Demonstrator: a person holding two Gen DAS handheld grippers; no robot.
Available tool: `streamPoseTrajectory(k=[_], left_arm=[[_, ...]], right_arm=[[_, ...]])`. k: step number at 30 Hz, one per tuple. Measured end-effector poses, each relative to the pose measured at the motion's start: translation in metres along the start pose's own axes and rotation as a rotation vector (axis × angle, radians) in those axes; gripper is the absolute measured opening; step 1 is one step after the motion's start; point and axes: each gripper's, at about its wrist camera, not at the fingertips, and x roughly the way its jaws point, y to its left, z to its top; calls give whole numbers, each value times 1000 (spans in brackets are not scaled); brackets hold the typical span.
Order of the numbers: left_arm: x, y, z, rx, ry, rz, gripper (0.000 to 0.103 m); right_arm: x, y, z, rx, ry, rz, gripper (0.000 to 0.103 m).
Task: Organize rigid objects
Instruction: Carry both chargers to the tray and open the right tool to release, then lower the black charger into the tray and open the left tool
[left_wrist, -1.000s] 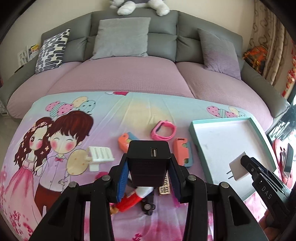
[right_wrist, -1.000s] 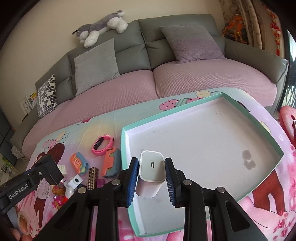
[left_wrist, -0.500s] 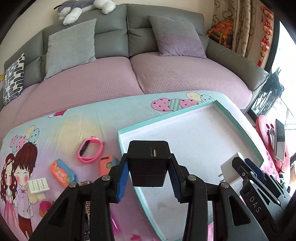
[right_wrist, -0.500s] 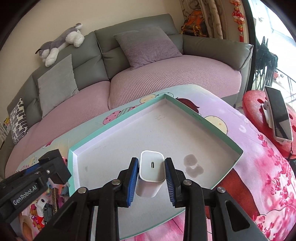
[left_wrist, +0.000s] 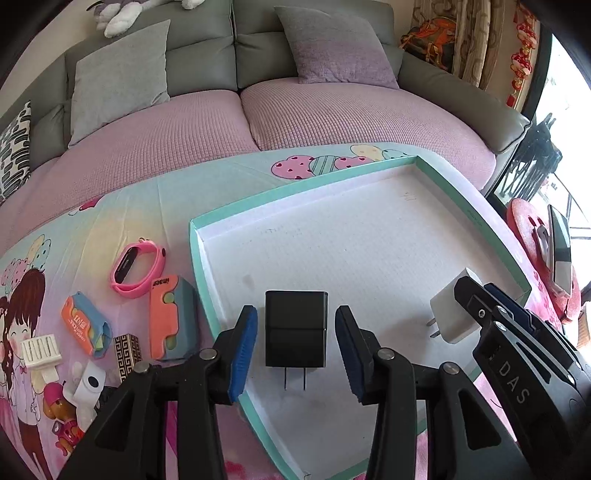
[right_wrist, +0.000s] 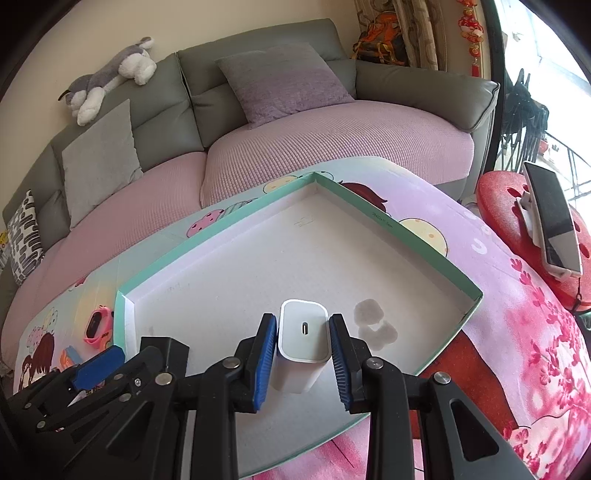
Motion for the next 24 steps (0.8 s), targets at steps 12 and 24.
streamPoseTrajectory(k=[12,24], left_arm=[[-19,31,3,-74,-39,96,78],[-12,106,-11,-315,10,187,89]], right_arm=[[1,8,-1,-31,-6,-41,61],[6,22,-7,-97,-4,-23,99]])
